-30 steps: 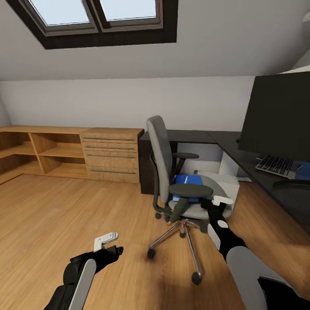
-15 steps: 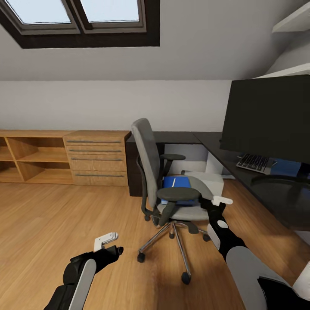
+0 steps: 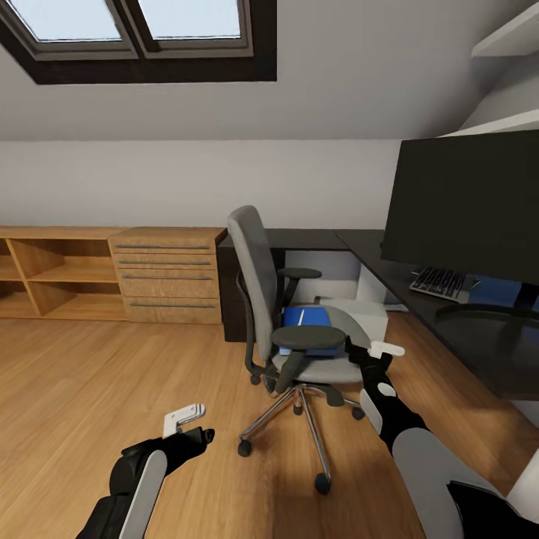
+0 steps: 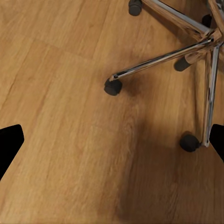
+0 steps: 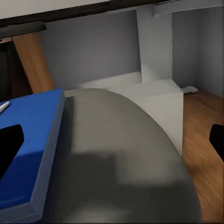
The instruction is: In the bedroom, organize the workspace by keeping the computer under the desk, ensuring the monitor is on the desk, placing the keyboard on the desk next to the monitor, placing the mouse on the desk next to the keyboard, moving the folder from the swivel chair onto the desk next to the mouse, stacking the notebook on top of the folder with the pen on top of the notebook, and positioning the swivel chair next to the desk.
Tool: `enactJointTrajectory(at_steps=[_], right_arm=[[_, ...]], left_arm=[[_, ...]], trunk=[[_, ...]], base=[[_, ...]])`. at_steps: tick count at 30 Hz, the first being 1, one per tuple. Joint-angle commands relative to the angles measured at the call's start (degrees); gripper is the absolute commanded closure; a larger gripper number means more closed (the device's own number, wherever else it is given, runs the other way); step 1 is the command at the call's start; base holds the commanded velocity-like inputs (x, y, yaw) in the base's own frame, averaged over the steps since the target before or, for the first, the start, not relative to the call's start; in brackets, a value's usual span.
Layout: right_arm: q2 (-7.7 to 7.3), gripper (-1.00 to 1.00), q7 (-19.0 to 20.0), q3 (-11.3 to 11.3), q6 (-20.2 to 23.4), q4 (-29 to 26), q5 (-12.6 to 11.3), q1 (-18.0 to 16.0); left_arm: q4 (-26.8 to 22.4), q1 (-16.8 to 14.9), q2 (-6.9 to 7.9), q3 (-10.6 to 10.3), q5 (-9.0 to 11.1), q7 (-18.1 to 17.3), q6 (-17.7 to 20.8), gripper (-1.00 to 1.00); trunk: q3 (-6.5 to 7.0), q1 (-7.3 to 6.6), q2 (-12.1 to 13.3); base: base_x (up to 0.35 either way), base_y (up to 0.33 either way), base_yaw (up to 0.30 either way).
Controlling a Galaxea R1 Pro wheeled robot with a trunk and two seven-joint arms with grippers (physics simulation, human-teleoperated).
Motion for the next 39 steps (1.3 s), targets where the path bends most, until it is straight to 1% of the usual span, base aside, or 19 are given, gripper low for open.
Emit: enactJointTrajectory(at_steps=[1, 2, 3, 4, 5, 6, 8, 10, 11, 12, 13, 14, 15, 18, 24, 31, 34, 36, 39], right_arm=[[-0.06, -1.00, -0.1, -0.5, 0.9, 0.1, -0.2, 0.0], [-0.12, -1.00, 0.0, -1.0, 2.3, 0.1, -1.0, 0.0], [-0.25, -1.00, 0.1, -2.0, 4.1, 0.1, -2.4, 0.0], [-0.57, -1.00, 0.3, -3.5, 6.0, 0.0, -4.7, 0.0], [-0.75, -1.00, 0.4, -4.1, 6.7, 0.0, -5.8, 0.0], [-1.18, -1.00, 0.5, -5.2, 7.8, 0.0, -8.1, 0.0], [-2.35, -1.00, 0.6, -6.4, 9.0, -0.1, -12.6, 0.0], [-2.93, -1.00, 0.7, -6.8, 9.3, -0.1, -14.8, 0.0], [-4.14, -1.00, 0.7, -7.1, 9.9, -0.1, -20.4, 0.0], [-4.28, -1.00, 0.6, -7.2, 10.0, -0.1, -21.5, 0.0], [-4.50, -1.00, 0.6, -7.2, 10.3, -0.2, -23.7, 0.0], [-4.57, -1.00, 0.7, -7.2, 10.5, -0.2, -24.7, 0.0], [-4.68, -1.00, 0.7, -7.2, 10.7, -0.3, -26.4, 0.0], [-4.72, -1.00, 0.8, -7.1, 11.1, -0.4, -29.2, 0.0], [-4.57, -1.00, 1.3, -7.1, 11.3, -0.7, -30.2, 0.0], [-4.52, -1.00, 1.4, -6.9, 12.5, -0.8, -30.2, 0.0], [-4.36, -1.00, 1.4, -7.0, 13.4, -2.9, -30.2, 0.0], [-4.38, -1.00, 1.4, -7.0, 13.4, -3.1, -30.2, 0.0], [-4.44, -1.00, 1.3, -6.9, 13.4, -3.1, -30.1, 0.0]], left_arm=[[-0.1, 0.0, -0.01, 0.1, 0.6, 0.5, 0.2, -1.00], [-0.2, 0.0, 0.00, 0.1, 0.6, 0.4, 0.2, -1.00], [-0.2, -0.1, 0.00, 0.1, 0.6, 0.4, 0.2, -1.00], [-0.2, 0.0, 0.01, 0.1, 0.6, 0.4, 0.2, -1.00], [-0.3, 0.0, 0.01, 0.1, 0.6, 0.4, 0.2, -1.00], [-0.3, 0.0, 0.01, 0.1, 0.6, 0.5, 0.2, -1.00], [-0.3, 0.0, 0.01, 0.1, 0.6, 0.5, 0.2, -1.00], [-0.3, 0.0, 0.01, 0.1, 0.6, 0.5, 0.2, -1.00], [-0.2, 0.0, 0.01, 0.0, 0.6, 0.5, 0.2, -1.00], [-0.2, 0.0, -0.01, 0.0, 0.6, 0.5, 0.2, -1.00], [-0.2, 0.0, -0.03, 0.0, 0.6, 0.5, 0.2, -1.00], [-0.1, 0.0, -0.02, 0.0, 0.6, 0.5, 0.2, -1.00], [-0.1, 0.0, -0.03, 0.0, 0.6, 0.5, 0.2, -1.00], [-0.1, 0.0, 0.00, 0.0, 0.6, 0.5, 0.2, -1.00], [-0.1, 0.0, -0.01, 0.0, 0.6, 0.5, 0.2, -1.00], [-0.1, 0.0, 0.01, 0.0, 0.6, 0.5, 0.2, -1.00], [-0.3, 0.0, 0.01, 0.1, 0.7, 0.6, 0.1, -1.00], [-0.3, 0.0, 0.01, 0.2, 0.7, 0.5, 0.1, -1.00], [-0.3, 0.0, 0.01, 2.4, 0.8, 0.4, -0.5, -1.00]], trunk=[[-0.06, -0.01, 0.0], [-0.06, -0.01, 0.0], [-0.06, -0.01, 0.0], [-0.06, -0.01, 0.0], [-0.06, -0.01, 0.0], [-0.06, -0.01, 0.0], [-0.06, -0.01, 0.0], [-0.06, -0.01, 0.0], [-0.06, -0.01, 0.0], [-0.06, -0.01, 0.0], [-0.06, -0.01, 0.0], [-0.06, -0.01, 0.0], [-0.06, -0.01, 0.0], [-0.06, -0.01, 0.0], [-0.06, -0.01, 0.0], [-0.06, -0.01, 0.0], [-0.06, -0.01, 0.0], [-0.06, -0.01, 0.0], [-0.06, -0.01, 0.0]], base=[[0.000, 0.000, 0.000], [0.000, 0.000, 0.000], [0.000, 0.000, 0.000], [0.000, 0.000, 0.000], [0.000, 0.000, 0.000], [0.000, 0.000, 0.000], [0.000, 0.000, 0.000], [0.000, 0.000, 0.000], [0.000, 0.000, 0.000], [0.000, 0.000, 0.000], [0.000, 0.000, 0.000], [0.000, 0.000, 0.000], [0.000, 0.000, 0.000], [0.000, 0.000, 0.000], [0.000, 0.000, 0.000], [0.000, 0.000, 0.000], [0.000, 0.000, 0.000], [0.000, 0.000, 0.000], [0.206, 0.000, 0.000]])
